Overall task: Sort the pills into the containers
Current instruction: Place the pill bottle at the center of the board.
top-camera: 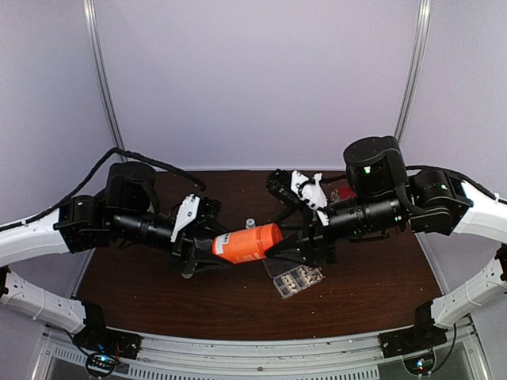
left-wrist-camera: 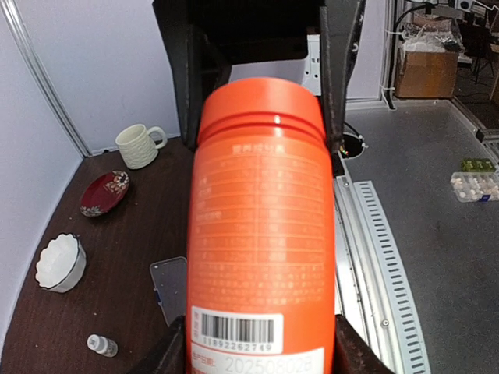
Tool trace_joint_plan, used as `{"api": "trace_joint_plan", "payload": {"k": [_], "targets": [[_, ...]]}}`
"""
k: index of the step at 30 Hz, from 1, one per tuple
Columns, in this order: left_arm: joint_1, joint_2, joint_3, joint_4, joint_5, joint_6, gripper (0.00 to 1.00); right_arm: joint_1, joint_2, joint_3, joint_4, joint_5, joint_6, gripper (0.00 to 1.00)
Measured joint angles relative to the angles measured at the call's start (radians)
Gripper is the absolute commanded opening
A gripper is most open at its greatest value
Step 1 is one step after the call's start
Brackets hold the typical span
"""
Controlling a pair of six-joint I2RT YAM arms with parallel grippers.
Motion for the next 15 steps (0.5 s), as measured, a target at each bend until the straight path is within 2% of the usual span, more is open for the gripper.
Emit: {"api": "trace_joint_plan", "payload": {"k": [5, 6, 7, 8, 9, 11, 15], "targets": [[-0.005, 0.008, 0.013, 0.001, -0.030, 0.050, 0.00, -0.001, -0.005, 0.004, -0.010, 0.022, 0.130, 0.04], [-0.005, 0.012, 0.014, 0.010, -0.031, 0.051, 0.00, -0.001, -0.010, 0.004, -0.011, 0.028, 0.140, 0.11], [-0.006, 0.016, 0.014, 0.023, -0.031, 0.051, 0.00, -0.002, -0.014, 0.004, -0.014, 0.032, 0.148, 0.28], [-0.006, 0.019, 0.014, 0.032, -0.030, 0.051, 0.00, -0.003, -0.021, 0.004, -0.016, 0.037, 0.153, 0.57], [-0.006, 0.023, 0.014, 0.045, -0.029, 0.050, 0.00, -0.005, -0.025, 0.004, -0.018, 0.039, 0.156, 0.75], [-0.007, 0.026, 0.014, 0.068, -0.035, 0.052, 0.00, -0.009, -0.033, 0.004, -0.018, 0.039, 0.185, 0.98], [-0.001, 0.026, 0.014, 0.145, -0.074, 0.062, 0.00, -0.024, -0.053, -0.005, -0.004, 0.042, 0.268, 1.00]]}}
